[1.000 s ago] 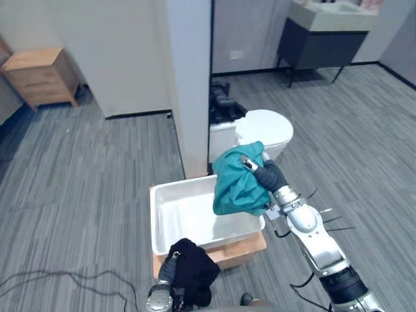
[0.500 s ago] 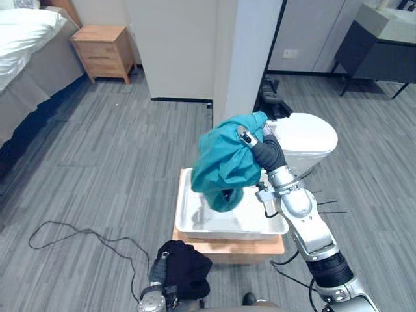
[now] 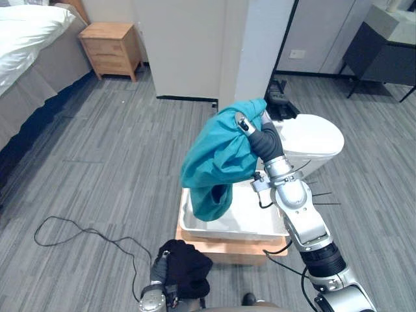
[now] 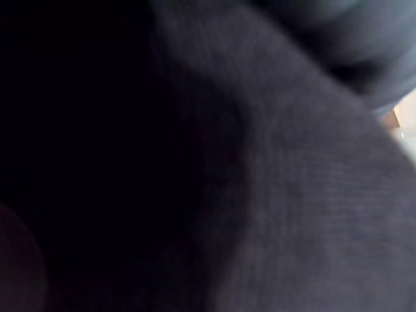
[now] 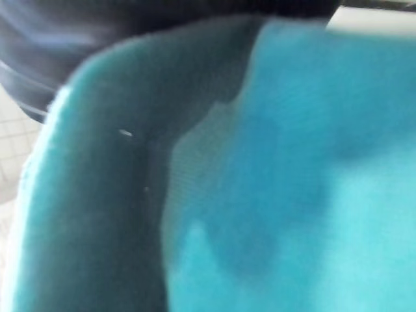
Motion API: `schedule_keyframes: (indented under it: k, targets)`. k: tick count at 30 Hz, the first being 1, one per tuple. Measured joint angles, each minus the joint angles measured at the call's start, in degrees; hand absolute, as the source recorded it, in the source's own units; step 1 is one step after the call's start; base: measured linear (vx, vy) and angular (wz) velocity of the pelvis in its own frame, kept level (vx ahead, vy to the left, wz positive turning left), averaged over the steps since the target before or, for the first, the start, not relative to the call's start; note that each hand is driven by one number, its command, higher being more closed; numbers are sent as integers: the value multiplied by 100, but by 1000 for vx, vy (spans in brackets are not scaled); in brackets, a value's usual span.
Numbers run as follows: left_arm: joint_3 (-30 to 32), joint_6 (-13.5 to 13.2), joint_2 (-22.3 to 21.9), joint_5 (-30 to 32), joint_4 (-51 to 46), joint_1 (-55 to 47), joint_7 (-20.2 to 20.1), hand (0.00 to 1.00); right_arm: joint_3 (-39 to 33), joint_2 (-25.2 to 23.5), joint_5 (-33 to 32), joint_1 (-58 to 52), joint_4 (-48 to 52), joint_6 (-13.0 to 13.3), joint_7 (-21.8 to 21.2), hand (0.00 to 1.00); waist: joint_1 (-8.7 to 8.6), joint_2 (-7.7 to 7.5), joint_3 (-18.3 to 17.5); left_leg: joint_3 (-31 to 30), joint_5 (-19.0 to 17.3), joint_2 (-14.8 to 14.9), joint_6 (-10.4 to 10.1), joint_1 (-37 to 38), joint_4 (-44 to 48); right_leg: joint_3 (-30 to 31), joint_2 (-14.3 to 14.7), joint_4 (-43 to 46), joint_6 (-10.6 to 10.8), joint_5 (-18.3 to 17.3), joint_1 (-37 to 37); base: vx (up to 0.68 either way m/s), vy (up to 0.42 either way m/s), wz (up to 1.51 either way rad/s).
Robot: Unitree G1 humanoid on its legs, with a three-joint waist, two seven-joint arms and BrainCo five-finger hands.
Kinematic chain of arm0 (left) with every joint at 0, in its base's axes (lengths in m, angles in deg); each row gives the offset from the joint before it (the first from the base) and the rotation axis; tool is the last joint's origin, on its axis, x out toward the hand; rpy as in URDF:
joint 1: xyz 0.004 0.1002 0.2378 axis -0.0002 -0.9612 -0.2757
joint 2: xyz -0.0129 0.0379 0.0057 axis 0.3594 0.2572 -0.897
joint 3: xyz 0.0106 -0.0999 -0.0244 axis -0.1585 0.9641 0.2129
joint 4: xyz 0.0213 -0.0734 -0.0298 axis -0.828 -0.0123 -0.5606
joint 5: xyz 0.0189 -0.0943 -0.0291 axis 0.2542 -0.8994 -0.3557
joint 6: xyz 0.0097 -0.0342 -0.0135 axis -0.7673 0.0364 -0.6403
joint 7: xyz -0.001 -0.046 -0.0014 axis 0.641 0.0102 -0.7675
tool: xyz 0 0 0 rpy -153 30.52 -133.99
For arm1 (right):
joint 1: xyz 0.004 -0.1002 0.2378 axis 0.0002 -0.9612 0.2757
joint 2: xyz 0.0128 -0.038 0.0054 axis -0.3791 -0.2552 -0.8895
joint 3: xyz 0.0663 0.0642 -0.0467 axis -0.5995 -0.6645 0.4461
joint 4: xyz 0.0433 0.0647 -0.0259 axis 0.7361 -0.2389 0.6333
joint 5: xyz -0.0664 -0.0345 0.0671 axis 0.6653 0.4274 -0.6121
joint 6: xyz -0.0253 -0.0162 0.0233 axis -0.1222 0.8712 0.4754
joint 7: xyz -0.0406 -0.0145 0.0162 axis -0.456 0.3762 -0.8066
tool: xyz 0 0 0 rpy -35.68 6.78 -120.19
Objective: Tidy the bed and pick cloth on bed and put in laundry
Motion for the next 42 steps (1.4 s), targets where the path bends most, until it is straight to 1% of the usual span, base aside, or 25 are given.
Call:
schedule_keyframes:
  k: [1, 4, 6, 10, 11, 15, 18, 19, 20, 21, 23, 25, 28, 29, 31, 32, 34, 35, 38, 40, 42]
  targets:
    - [-2, -3, 4, 0, -2, 15, 0, 100, 0, 11, 4, -1, -42, -12, -1, 100, -2, 15, 59, 32, 0, 14, 0, -5, 0, 33, 8, 9, -6, 5, -22, -26, -10, -30]
    - [-25, -13, -9, 1, -15, 82, -2, 100, -2, 51, 50, -1, -258, -98, -1, 100, -46, 150, 309, 114, 1, 68, -1, -200, 0, 195, 70, 23, 7, 57, -282, -37, -15, -24]
    - [-38, -36, 0, 1, -56, 102, -6, 100, 2, 58, 69, 3, -488, -152, -6, 100, -130, 234, 495, 160, 13, 107, -19, -346, 1, 228, 101, 21, -15, 87, -430, -28, -14, -9]
    - [-97, -51, 11, 1, -103, 241, -8, 100, -10, 185, 179, -2, -937, -248, -6, 100, -143, 391, 822, 83, 42, 125, -59, -556, 2, 165, 130, 20, -45, 148, -607, 10, -16, 8]
    - [-157, -54, 25, 1, -210, 227, -7, 100, -8, 188, 247, -4, -1104, -254, -6, 0, -137, 421, 886, 67, 42, 128, -59, -603, 3, 164, 138, 25, -45, 148, -660, 49, -37, 9]
    - [-301, -56, 50, 9, -309, 231, -9, 100, 16, 103, 514, -3, -1613, -332, -7, 0, -118, 458, 919, 64, 66, 136, -91, -727, 3, 167, 150, 21, -61, 159, -771, 65, -30, 0]
    - [-408, -56, 72, 9, -520, 224, -5, 100, 26, 105, 1064, 85, -2293, -463, 0, 0, -63, 458, 919, 164, 128, 145, -169, -703, 5, 233, 139, 25, -25, 162, -772, 98, -29, -13]
    - [-499, -56, 86, 8, -620, 224, -6, 100, 27, 150, 1282, 146, -2467, -507, 11, 0, 6, 458, 919, 221, 144, 149, -168, -666, 7, 313, 137, 27, -24, 159, -771, 102, -29, -25]
    - [-538, -59, 86, 7, -717, 213, -6, 100, 26, 178, 1498, 219, -2535, -537, 38, 0, 8, 458, 919, 235, 160, 146, -144, -644, 18, 342, 132, 26, -23, 155, -763, 124, -33, -21]
    - [-544, -59, 86, 7, -798, 214, -6, 100, 27, 205, 1641, 276, -2534, -564, 76, 0, -9, 458, 919, 240, 161, 144, -142, -632, 29, 346, 129, 27, -22, 149, -755, 104, -24, -9]
    - [-679, -65, 97, 8, -1130, 212, 0, 100, 8, 343, 2200, 449, -2534, -621, 265, 0, -2, 458, 919, 318, 184, 149, -113, -503, 35, 381, 122, 24, -37, 130, -645, 88, -23, -5]
    - [-705, -95, 110, 47, -1376, 210, 6, 100, -76, 415, 2660, 454, -2506, -621, 450, 0, -9, 454, 918, 377, 163, 146, -98, -306, 19, 439, 116, 23, -48, 88, -468, 61, -22, -8]
    - [-691, -193, 176, 119, -1832, 212, 70, 100, -330, 546, 3223, 214, -2005, -622, 676, 0, -57, 448, 915, 479, 48, 178, -67, -108, 0, 542, 127, 54, -27, 25, -335, 23, -23, -17]
    - [-676, -214, 221, 167, -1986, 208, 128, 100, -437, 589, 3355, 3, -1700, -621, 767, 0, -114, 438, 909, 524, 35, 188, -50, -60, 0, 567, 132, 51, -31, 16, -299, 10, -16, -14]
    - [-632, -211, 295, 184, -2191, 199, 145, 100, -584, 608, 3386, -310, -1341, -620, 830, 0, -157, 426, 890, 553, 22, 191, -33, 4, -1, 603, 130, 54, -25, 1, -260, 15, -14, -14]
    - [-584, -211, 325, 187, -2461, 178, 153, 100, -717, 611, 3420, -589, -1082, -622, 874, 0, -193, 425, 889, 586, 16, 194, -26, 54, -1, 627, 128, 52, -22, 0, -225, 19, -10, -16]
    - [-441, -212, 334, 180, -2870, 143, 154, 100, -838, 605, 3426, -863, -990, -624, 878, 0, -265, 392, 850, 640, 16, 196, -25, 122, -1, 641, 123, 43, -20, 1, -175, 17, -8, -12]
    - [-365, -214, 369, 167, -3105, 109, 148, 100, -870, 585, 3416, -1018, -983, -627, 875, 0, -320, 369, 732, 675, 16, 196, -25, 126, -1, 652, 123, 30, -19, 3, -175, 30, -7, -10]
    - [-194, -220, 413, 38, -3507, 130, 123, 100, -876, 549, 3359, -1357, -761, -631, 862, 0, -347, 305, 457, 755, 16, 213, -25, 178, -1, 760, 130, 7, -6, 18, -174, 25, -6, -17]
    - [-97, -220, 393, -102, -3606, 196, 122, 100, -893, 438, 3355, -1416, -705, -631, 858, 0, -368, 285, 360, 855, -6, 233, -41, 271, -1, 867, 139, -15, -6, 38, -162, -19, 7, -26]
    - [-7, -220, 375, -227, -3657, 252, 131, 100, -900, 320, 3347, -1456, -652, -631, 857, 0, -436, 282, 269, 925, -16, 246, -48, 284, -1, 943, 150, -27, -4, 44, -183, -35, 13, -23]
